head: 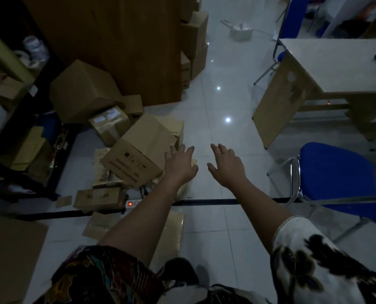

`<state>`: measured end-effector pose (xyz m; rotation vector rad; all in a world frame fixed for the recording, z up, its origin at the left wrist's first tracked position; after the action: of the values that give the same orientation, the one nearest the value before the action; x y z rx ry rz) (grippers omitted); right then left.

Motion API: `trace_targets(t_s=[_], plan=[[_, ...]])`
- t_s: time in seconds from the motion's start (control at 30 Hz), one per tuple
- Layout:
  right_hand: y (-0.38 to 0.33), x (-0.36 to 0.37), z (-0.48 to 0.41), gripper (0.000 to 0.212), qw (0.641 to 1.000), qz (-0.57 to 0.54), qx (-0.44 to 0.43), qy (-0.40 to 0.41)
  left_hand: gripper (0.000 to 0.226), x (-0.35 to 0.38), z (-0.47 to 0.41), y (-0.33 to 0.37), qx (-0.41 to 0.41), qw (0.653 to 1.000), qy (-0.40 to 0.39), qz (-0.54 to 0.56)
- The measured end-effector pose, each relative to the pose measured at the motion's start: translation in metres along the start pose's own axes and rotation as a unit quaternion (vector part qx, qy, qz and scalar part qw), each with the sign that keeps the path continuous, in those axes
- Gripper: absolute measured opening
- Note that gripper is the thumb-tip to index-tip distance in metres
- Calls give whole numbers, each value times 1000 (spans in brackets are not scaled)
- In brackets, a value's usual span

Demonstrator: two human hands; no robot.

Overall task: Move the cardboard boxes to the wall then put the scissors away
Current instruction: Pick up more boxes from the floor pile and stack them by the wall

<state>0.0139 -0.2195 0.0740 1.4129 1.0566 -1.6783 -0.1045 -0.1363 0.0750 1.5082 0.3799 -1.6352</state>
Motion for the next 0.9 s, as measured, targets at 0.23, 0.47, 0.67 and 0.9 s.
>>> trace_targets(t_s=[0.23,0.47,0.67,0.9], plan=[[39,0,-93,67,998,3,-56,-19,70,-5,-92,-3,-56,998,0,-31],[62,5,-220,65,994,2,-101,-38,70,-27,-217,-10,-107,994,5,-25],[58,-4,-334,67,990,-20,-127,-54,71,-59,-309,-29,-147,989,12,3],[53,1,-437,67,979,-34,-185,-83,73,-83,-393,-51,-198,980,9,1]])
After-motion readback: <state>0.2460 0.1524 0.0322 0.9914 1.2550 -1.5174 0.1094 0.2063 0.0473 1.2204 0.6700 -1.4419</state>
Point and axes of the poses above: each hand's wrist, its own z-axis away from the middle knuckle, its own x-axis out of the palm, y = z × x, the point moved 6 cm from there along -z, towards the middle knuckle, and after that the axes turned 1 degree about y, right-handed, at the moved point
